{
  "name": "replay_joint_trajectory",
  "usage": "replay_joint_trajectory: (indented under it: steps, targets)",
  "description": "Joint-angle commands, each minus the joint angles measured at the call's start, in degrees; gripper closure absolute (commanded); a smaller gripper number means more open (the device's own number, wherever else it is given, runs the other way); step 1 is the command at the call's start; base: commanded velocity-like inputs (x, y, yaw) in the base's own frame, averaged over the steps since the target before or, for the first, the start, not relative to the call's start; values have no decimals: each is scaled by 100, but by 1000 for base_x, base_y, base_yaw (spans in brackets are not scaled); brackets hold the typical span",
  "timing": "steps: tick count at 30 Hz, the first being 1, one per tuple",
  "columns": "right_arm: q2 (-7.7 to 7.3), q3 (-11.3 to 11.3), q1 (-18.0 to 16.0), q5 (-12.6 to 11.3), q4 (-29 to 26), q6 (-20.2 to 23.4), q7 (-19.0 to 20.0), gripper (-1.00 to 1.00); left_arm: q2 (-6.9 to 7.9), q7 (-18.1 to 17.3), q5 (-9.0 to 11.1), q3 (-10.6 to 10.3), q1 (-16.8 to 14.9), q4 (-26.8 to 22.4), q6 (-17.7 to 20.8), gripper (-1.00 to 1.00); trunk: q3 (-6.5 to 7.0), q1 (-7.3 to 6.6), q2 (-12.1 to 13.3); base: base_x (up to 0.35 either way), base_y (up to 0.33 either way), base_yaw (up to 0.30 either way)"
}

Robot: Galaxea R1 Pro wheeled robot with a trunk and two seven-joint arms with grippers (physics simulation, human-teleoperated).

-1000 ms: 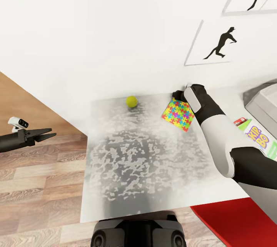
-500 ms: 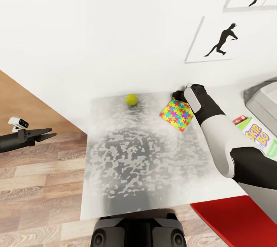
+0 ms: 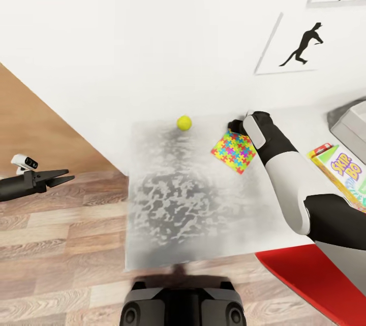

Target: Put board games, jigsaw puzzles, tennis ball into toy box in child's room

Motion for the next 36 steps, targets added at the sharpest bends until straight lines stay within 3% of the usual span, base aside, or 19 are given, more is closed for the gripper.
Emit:
replay_joint_trajectory:
  steps: [1, 21, 36]
  targets:
    - [0, 25, -4, -67, -4, 10, -56, -100, 5, -23, -1, -3, -2, 2, 60, -100, -8, 2, -10, -144, 257, 0]
    - [-11, 17, -4, -66, -3, 19, -56, -100, 1, -23, -1, -4, -2, -8, 60, -100, -8, 2, -10, -221, 218, 0]
    - [-7, 19, -4, -67, -3, 19, -55, -100, 0, -23, -1, -12, -2, -16, 63, -100, -8, 2, -10, -143, 74, 0]
